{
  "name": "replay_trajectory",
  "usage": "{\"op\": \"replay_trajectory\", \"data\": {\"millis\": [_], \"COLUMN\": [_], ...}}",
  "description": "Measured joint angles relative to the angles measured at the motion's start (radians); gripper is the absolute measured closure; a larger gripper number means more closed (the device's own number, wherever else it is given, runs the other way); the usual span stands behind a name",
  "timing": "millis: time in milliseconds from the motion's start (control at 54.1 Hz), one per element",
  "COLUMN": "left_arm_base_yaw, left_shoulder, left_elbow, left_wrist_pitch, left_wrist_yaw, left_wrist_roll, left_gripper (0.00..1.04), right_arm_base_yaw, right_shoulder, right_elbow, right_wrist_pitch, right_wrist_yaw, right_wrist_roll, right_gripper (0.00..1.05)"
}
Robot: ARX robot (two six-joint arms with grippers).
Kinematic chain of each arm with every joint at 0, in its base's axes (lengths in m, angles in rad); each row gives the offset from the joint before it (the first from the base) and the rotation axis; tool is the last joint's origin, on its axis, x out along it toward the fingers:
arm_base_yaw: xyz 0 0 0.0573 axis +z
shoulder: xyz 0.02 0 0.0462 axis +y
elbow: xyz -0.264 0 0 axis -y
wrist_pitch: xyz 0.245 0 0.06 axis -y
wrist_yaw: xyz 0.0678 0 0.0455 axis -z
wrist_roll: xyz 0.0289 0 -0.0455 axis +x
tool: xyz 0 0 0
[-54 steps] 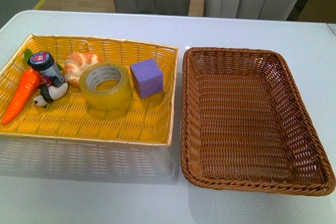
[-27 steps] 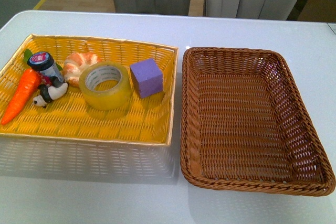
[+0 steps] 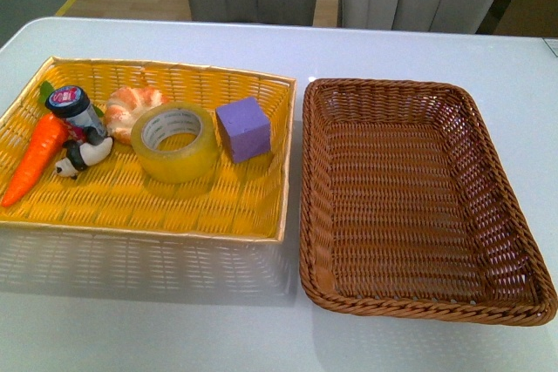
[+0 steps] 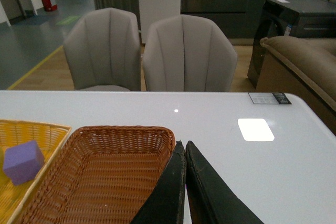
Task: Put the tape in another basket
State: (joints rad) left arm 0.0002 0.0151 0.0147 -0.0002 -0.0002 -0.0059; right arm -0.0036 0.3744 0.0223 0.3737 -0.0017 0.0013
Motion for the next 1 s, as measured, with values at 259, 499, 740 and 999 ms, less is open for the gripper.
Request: {"op": "replay_trajectory", "data": {"millis": [259,499,740,999], "left_arm_base_yaw": [0.0,0.0,0.0,0.0], "left_shoulder": [0.0,0.0,0.0,0.0], "left_elbow": [0.0,0.0,0.0,0.0], "left_wrist_pitch": [0.0,0.0,0.0,0.0], "left_wrist_yaw": [0.0,0.0,0.0,0.0], "left_wrist_roll": [0.0,0.0,0.0,0.0], "left_gripper": [0.09,0.09,0.09,0.09], "right_arm_base_yaw": [0.0,0.0,0.0,0.0], "right_shoulder": [-0.098,-0.173,-0.363,-0.369], "right_elbow": [0.0,0.0,0.0,0.0], "right_wrist_pitch": [-0.097,-0.172,-0.368,-0.372], "right_wrist_yaw": [0.0,0.001,0.002,0.002], "right_wrist_roll": [0.0,0.0,0.0,-0.001], "right_gripper": [1.03,1.03,1.03,0.23]}}
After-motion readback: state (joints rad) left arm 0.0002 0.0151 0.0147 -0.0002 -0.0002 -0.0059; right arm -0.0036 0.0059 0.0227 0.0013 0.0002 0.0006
